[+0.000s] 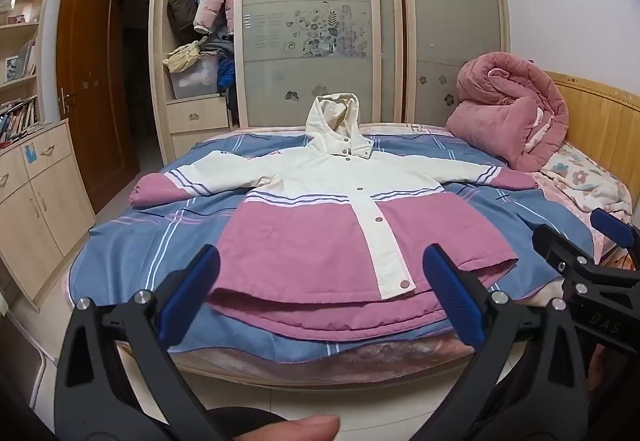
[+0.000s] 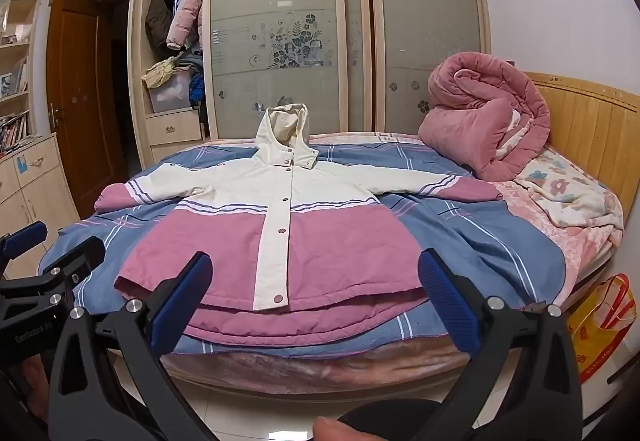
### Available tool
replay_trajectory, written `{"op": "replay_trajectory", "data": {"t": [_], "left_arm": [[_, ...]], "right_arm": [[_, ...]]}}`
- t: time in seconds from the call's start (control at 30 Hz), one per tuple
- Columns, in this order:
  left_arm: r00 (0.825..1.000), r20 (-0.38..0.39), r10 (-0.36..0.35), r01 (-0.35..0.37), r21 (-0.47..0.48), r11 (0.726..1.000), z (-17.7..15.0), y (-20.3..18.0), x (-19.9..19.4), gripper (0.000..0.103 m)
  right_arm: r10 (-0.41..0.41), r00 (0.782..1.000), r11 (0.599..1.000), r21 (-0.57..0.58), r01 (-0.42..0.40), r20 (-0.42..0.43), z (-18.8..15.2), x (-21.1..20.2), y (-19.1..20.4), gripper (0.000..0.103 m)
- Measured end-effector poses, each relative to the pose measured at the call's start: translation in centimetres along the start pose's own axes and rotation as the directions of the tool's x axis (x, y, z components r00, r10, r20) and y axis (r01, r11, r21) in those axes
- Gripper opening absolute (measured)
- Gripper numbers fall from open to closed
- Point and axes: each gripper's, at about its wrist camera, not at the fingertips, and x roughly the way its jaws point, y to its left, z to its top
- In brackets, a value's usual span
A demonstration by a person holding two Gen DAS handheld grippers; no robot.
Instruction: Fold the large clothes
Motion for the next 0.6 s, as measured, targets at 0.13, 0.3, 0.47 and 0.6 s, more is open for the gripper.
{"op": "replay_trajectory", "data": {"t": [0.13,0.3,0.47,0.6], "left_arm": [[1.000,0.000,0.000,0.000,0.002,1.000,0.01,0.00,0.08,0.101],[1.000,0.003,0.001,-0.001,0.001,1.000,0.00,-0.01,0.00,0.101],[1.000,0.002,0.003,-0.003,0.005,1.000,0.02,-0.05,0.20,0.101],[1.000,0.002,0.002,-0.002,-0.002,1.000,0.19,0.35,-0.07,0.101]], "right_arm": [[0.003,1.000,1.000,0.006,-0.003,0.006,0.00,-0.06,0.00,0.102],[0.004,1.000,1.000,0.009,-0.004,0.004,0.01,-0.05,-0.01,0.102],[0.005,1.000,1.000,0.009,-0.005,0.005,0.02,-0.11,0.02,0.102],[0.005,1.000,1.000,0.009,-0.005,0.004,0.04,-0.14,0.04,0.102]]}}
